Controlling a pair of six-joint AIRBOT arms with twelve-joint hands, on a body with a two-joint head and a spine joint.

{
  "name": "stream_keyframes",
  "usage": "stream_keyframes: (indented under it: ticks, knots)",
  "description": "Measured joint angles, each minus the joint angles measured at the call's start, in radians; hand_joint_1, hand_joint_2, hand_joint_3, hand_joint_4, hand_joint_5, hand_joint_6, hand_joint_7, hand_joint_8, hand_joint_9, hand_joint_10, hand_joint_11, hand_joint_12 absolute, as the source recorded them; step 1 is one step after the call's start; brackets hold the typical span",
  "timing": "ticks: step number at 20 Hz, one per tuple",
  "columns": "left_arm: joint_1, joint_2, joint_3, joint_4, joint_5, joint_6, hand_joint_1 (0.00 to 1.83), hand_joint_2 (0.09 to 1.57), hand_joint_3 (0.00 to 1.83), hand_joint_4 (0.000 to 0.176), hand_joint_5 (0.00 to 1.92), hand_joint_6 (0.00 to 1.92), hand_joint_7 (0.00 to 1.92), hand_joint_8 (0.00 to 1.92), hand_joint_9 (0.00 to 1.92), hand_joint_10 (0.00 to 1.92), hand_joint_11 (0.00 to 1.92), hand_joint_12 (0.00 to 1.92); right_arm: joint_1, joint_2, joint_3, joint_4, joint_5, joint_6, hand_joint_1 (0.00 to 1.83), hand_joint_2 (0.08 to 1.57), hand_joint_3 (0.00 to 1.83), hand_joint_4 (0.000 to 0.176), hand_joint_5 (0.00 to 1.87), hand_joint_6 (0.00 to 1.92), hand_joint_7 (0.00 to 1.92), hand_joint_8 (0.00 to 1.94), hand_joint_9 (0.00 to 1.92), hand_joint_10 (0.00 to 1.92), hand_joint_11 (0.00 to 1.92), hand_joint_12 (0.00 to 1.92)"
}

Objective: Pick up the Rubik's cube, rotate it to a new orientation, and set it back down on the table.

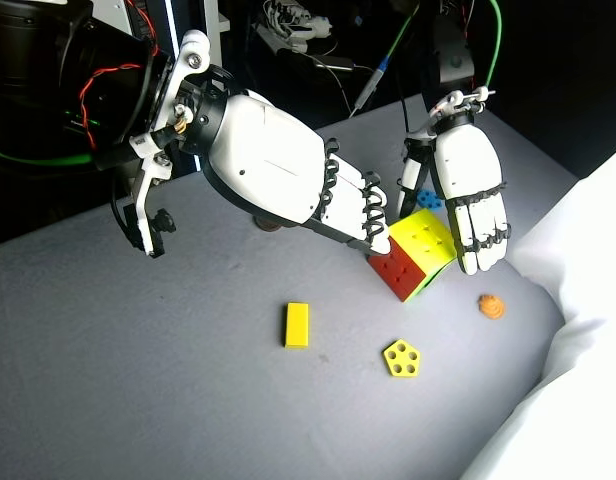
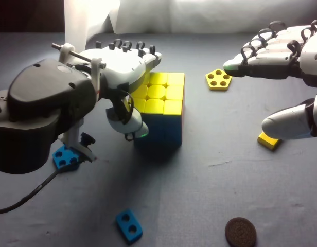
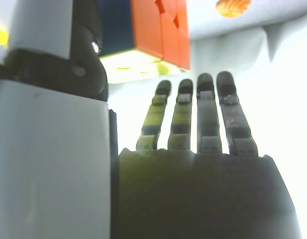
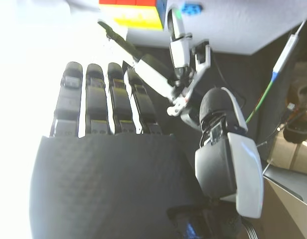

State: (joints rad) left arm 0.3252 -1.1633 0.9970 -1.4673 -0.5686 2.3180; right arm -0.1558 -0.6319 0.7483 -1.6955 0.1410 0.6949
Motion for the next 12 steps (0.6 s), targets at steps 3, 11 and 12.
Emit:
stream_keyframes:
  ticks: [3, 11, 12]
  knots:
    - [0.002, -0.019, 0.009, -0.005, 0.003, 0.0, 1.02, 0.97, 0.0, 0.0, 0.0, 0.0, 0.0, 0.0, 0.0, 0.0, 0.0, 0.08, 0.0, -0.002, 0.0, 0.0, 0.005, 0.0, 0.0, 1.26, 0.0, 0.0, 0.0, 0.0, 0.02, 0.0, 0.0, 0.0, 0.0, 0.0]
    - [0.019, -0.026, 0.027, -0.007, 0.002, 0.001, 0.99, 1.02, 0.0, 0.0, 0.0, 0.0, 0.0, 0.0, 0.0, 0.0, 0.0, 0.13, 0.004, -0.002, 0.0, 0.0, 0.005, 0.001, 0.0, 1.26, 0.0, 0.0, 0.0, 0.0, 0.02, 0.0, 0.0, 0.0, 0.0, 0.0]
    - [0.02, -0.026, 0.031, -0.007, 0.002, 0.001, 1.0, 1.01, 0.0, 0.0, 0.0, 0.0, 0.0, 0.0, 0.0, 0.0, 0.0, 0.06, 0.004, -0.006, 0.0, 0.0, 0.001, 0.001, 0.0, 1.24, 0.0, 0.0, 0.0, 0.0, 0.03, 0.01, 0.01, 0.0, 0.0, 0.0]
